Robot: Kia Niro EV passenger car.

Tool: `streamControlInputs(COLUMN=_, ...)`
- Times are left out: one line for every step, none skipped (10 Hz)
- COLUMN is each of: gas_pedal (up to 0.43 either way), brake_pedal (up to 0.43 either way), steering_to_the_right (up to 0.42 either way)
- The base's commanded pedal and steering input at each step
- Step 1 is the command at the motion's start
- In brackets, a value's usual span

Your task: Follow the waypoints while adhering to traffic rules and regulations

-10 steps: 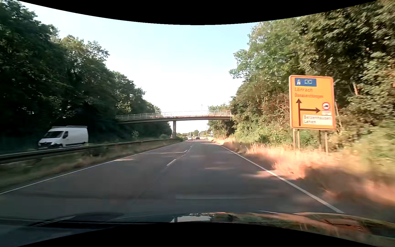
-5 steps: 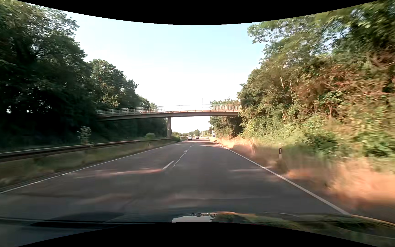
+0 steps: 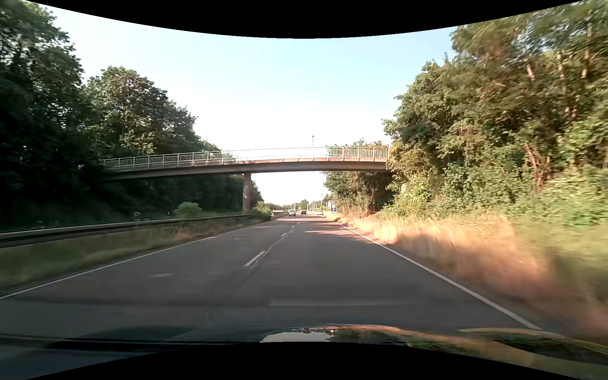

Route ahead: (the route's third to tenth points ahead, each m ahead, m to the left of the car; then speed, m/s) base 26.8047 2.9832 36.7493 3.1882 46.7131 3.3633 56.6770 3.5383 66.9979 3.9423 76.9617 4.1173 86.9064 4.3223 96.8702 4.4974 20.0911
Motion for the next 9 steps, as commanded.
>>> streamControlInputs(gas_pedal=0.138, brake_pedal=0.0, steering_to_the_right=-0.001)
streamControlInputs(gas_pedal=0.138, brake_pedal=0.0, steering_to_the_right=-0.001)
streamControlInputs(gas_pedal=0.13, brake_pedal=0.0, steering_to_the_right=-0.001)
streamControlInputs(gas_pedal=0.13, brake_pedal=0.0, steering_to_the_right=-0.001)
streamControlInputs(gas_pedal=0.118, brake_pedal=0.0, steering_to_the_right=-0.001)
streamControlInputs(gas_pedal=0.118, brake_pedal=0.0, steering_to_the_right=-0.001)
streamControlInputs(gas_pedal=0.118, brake_pedal=0.0, steering_to_the_right=-0.001)
streamControlInputs(gas_pedal=0.118, brake_pedal=0.0, steering_to_the_right=-0.001)
streamControlInputs(gas_pedal=0.118, brake_pedal=0.0, steering_to_the_right=-0.001)
